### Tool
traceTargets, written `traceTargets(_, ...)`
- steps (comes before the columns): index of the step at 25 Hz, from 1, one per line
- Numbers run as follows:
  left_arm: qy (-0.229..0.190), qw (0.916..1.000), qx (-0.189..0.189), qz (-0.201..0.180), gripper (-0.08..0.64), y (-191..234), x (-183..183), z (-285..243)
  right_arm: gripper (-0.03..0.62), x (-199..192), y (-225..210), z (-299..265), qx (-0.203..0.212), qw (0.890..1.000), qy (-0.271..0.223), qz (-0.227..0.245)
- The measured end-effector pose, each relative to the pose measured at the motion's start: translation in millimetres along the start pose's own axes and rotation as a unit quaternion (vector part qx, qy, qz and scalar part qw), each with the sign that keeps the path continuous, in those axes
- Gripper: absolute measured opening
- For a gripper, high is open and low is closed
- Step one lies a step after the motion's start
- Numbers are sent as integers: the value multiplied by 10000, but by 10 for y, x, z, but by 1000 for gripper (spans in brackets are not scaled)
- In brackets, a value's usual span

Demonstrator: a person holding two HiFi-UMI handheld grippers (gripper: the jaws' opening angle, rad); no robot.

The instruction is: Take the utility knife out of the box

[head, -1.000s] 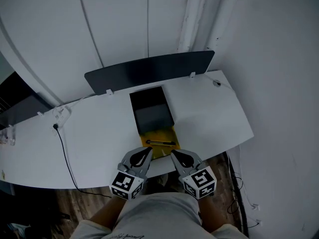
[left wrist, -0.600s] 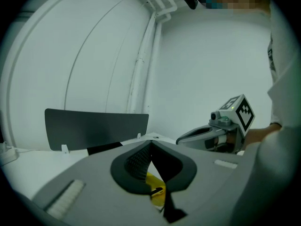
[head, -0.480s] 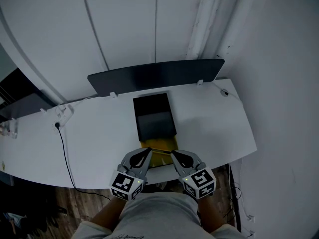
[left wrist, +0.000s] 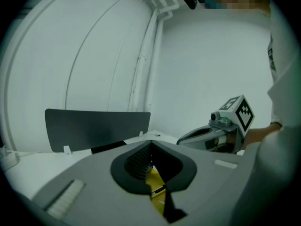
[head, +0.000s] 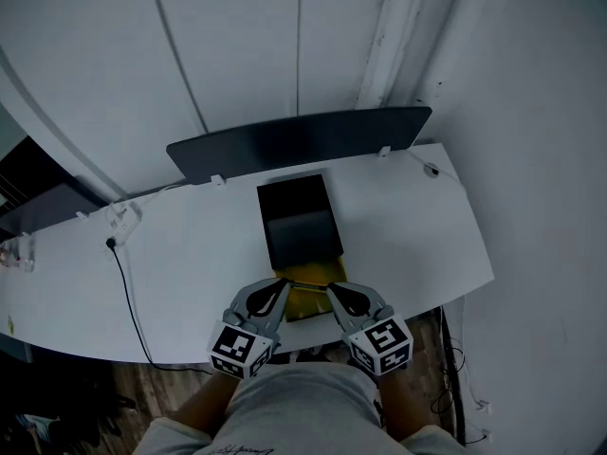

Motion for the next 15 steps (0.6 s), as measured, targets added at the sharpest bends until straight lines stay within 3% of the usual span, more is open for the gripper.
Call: traceTargets(15,216,9996,-74,174,0,299,-185,-84,15,-151,-130,-264,-226,9990,377,-76)
Point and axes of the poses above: the fingertips, and each gripper's own axes: z backward along the fingers, y to its left, x out of its top, the point moved 6 cm from there along z, backward along the fingers, and after that the axes turned 1 degree about -z, right-handed, at the moved point
